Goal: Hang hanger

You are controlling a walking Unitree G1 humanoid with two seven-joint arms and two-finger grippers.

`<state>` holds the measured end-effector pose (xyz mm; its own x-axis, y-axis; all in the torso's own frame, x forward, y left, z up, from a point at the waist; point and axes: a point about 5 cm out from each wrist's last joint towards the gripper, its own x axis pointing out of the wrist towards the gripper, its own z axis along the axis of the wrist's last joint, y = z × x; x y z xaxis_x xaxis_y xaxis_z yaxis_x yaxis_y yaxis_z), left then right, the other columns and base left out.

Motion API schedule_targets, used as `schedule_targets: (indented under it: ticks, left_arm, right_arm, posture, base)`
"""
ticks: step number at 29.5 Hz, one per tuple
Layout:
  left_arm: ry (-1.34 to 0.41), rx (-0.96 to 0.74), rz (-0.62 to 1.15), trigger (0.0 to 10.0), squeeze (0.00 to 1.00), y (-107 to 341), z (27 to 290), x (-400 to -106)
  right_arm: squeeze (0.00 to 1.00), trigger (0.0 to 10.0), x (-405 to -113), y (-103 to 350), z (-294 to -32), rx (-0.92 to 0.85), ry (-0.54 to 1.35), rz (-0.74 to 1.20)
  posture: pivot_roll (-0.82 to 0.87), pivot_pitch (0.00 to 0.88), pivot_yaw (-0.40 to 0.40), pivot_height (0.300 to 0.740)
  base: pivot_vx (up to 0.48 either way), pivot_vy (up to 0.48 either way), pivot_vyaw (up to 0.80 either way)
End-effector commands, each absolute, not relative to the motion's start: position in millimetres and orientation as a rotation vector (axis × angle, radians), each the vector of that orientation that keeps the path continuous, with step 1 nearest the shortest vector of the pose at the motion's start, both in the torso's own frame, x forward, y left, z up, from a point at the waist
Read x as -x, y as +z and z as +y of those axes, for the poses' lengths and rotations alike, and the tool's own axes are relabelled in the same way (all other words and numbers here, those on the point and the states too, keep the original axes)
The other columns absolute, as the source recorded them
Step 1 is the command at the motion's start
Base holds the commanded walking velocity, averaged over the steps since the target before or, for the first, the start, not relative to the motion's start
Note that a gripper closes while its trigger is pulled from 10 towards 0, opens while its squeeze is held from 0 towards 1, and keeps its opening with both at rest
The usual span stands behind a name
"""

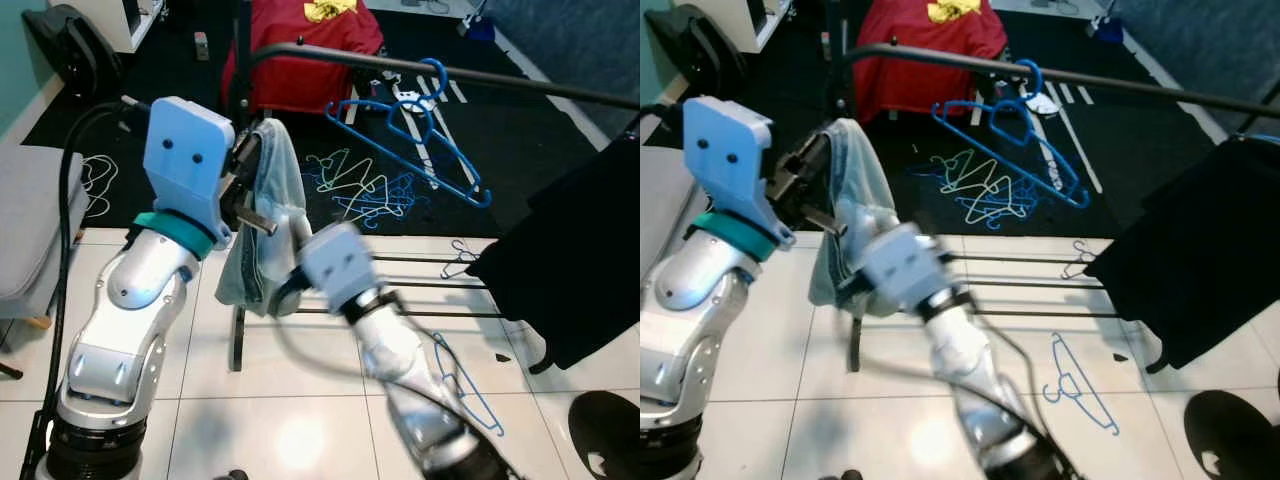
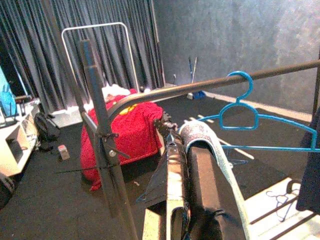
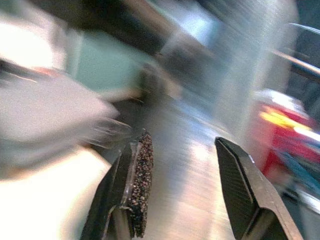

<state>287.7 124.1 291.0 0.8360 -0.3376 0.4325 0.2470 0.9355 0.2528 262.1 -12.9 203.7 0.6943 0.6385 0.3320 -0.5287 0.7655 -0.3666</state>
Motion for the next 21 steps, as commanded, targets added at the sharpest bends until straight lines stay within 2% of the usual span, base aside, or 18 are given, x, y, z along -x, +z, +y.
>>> schedule_targets:
  ticks: [1, 7, 16, 21]
  left_arm:
    - [-0.305, -0.203, -0.494, 10.0, 0.0, 291, 124, -290]
    - [-0.314, -0.2, -0.502, 10.0, 0.0, 292, 121, -292]
    - [-0.336, -0.187, -0.511, 10.0, 0.0, 296, 116, -290]
    - [-0.338, -0.19, -0.514, 10.0, 0.0, 298, 116, -290]
  right_arm:
    - [0.0, 10.0, -237, 203, -6, 0.132, 0.854, -0.422]
    - [0.0, 10.0, -233, 186, -7, 0.172, 0.892, -0.351]
    - [0.0, 10.0, -268, 164, -9, 0.208, 0.73, -0.258]
    - [0.0, 10.0, -281, 162, -6, 0.137, 0.712, -0.209]
  posture:
    - [-0.02, 0.073, 0.018, 0.74]
    - [-0.03, 0.073, 0.022, 0.74]
    - [0.0, 0.085, 0.03, 0.74]
    - [0.0, 0.089, 0.033, 0.74]
  base:
    - [0.0, 0.0, 0.0]
    - [0.0, 0.0, 0.0]
    - [0.0, 0.0, 0.0]
    - [0.0, 0.0, 0.0]
